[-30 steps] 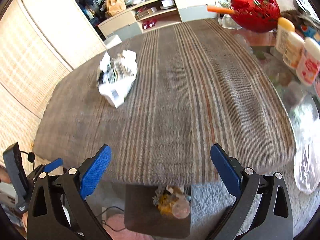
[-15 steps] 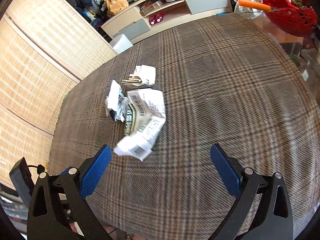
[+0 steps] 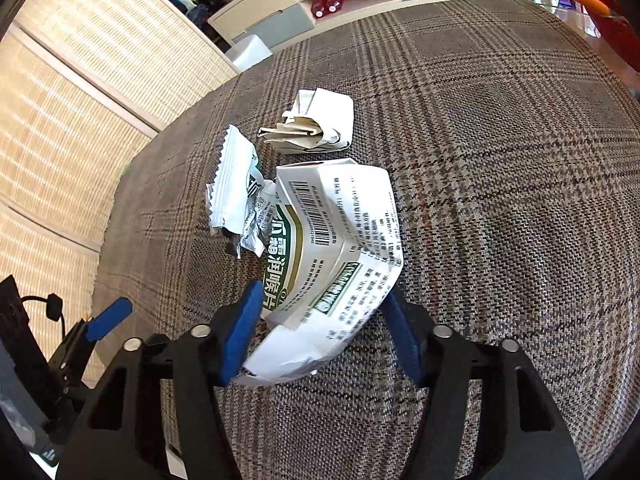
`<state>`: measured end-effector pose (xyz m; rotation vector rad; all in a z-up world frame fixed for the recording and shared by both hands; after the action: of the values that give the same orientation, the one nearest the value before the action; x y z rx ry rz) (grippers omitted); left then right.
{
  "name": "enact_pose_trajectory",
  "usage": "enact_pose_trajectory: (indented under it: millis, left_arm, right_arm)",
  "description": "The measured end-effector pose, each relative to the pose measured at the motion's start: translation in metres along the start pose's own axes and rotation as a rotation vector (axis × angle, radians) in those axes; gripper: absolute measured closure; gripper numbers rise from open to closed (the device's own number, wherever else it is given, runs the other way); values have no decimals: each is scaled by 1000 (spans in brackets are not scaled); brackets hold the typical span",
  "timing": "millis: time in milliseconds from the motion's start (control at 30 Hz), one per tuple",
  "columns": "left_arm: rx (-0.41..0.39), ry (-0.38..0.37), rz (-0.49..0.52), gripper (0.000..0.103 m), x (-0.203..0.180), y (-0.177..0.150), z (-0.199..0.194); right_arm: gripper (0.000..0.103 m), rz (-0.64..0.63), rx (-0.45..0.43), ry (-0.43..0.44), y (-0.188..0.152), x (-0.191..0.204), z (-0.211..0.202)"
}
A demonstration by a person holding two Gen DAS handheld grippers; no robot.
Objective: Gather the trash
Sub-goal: 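Grasp the white-green medicine carton with the right tool while the left tool grasps silver foil wrapper, then carry the foil wrapper and medicine carton down over the trash bin with both tools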
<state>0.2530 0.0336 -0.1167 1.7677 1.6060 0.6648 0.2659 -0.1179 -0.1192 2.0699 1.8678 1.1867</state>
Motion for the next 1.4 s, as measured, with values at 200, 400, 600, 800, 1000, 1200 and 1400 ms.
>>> enact_pose_trajectory:
  millis: [200,400,600,800,1000,1200,1400]
  left_arm:
    - [-7,-8,-17,8,-1,11,11]
    - [-16,-51,-6,8,-24,23,24]
    - [-18,-81,21,8,-55,35,45]
    - [-34,-82,43,12,-74,52,65]
    - [-19,-100,48,50,-77,61,78]
    - [-52,-106,51,66,-69,69,69]
    - [-83,-95,31,88,-58,74,51]
  right_arm:
    - [66,-59,-23,-54,8,-3,-8]
    - [69,-67,-57,-131,20,-48,-37]
    - [69,-32,-65,-163,28,-89,-53]
    - [69,-35,-55,-139,27,-99,-57]
    - [69,-28,-63,-123,28,-97,-53]
    - [69,-25,-72,-128,27,-95,-52]
    - [69,-30,-67,-130,22,-91,-57]
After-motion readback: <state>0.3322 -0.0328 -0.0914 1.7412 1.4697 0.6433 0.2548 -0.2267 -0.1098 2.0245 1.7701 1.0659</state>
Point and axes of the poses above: each gripper's, at about its wrist camera, not at the fingertips, and z roughly the way its jaws point, x to its left, y to its top, the point moved 5 cm from there along z, roughly the way its jaws point, and after that the axes turned 15 degrees about -x, right-handed, at the moved point
